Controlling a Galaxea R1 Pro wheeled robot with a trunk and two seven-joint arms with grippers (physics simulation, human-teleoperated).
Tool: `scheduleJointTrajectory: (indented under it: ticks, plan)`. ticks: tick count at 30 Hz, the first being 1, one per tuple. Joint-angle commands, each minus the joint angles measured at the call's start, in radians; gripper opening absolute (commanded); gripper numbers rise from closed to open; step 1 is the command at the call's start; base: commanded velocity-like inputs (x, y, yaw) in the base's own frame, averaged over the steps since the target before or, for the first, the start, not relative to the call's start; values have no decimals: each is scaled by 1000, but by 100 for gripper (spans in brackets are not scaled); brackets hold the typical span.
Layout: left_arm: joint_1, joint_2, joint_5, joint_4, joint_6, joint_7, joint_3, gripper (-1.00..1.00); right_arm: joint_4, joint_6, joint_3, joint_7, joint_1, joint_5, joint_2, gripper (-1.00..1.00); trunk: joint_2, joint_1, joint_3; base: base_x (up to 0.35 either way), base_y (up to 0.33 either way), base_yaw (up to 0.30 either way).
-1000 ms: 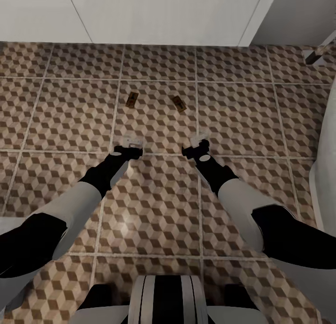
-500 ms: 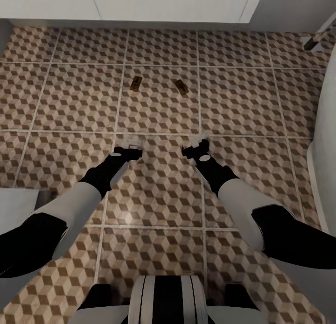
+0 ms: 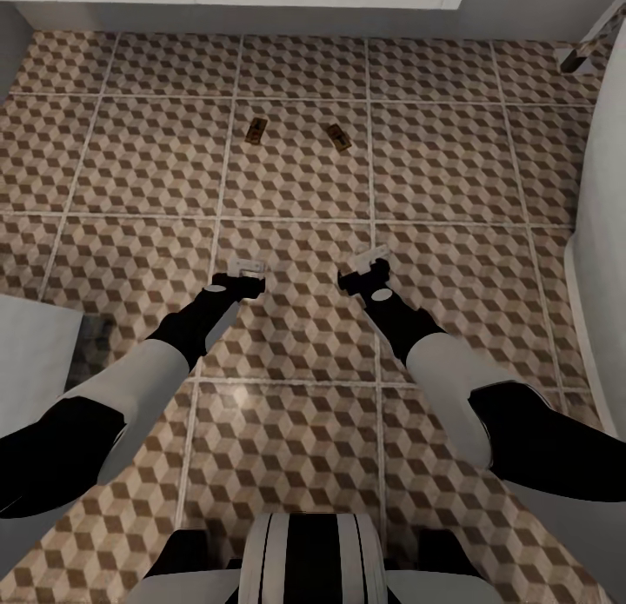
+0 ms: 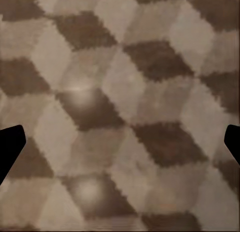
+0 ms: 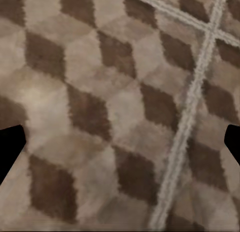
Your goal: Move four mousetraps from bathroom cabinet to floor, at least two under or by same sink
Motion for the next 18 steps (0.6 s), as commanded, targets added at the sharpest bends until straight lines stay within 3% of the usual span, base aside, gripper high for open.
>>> scheduleJointTrajectory:
  ticks: [1,18]
  plan:
    - [-1,1,11,-1,3,9,-8,100,1,-13,3,-5,-1,7,0,100,0,0,0,-78,0,0]
    - [-1,2,11,8,3,8,-8,100,-1,-68,4,-3,1,8,0,100,0,0,0,-16,0,0]
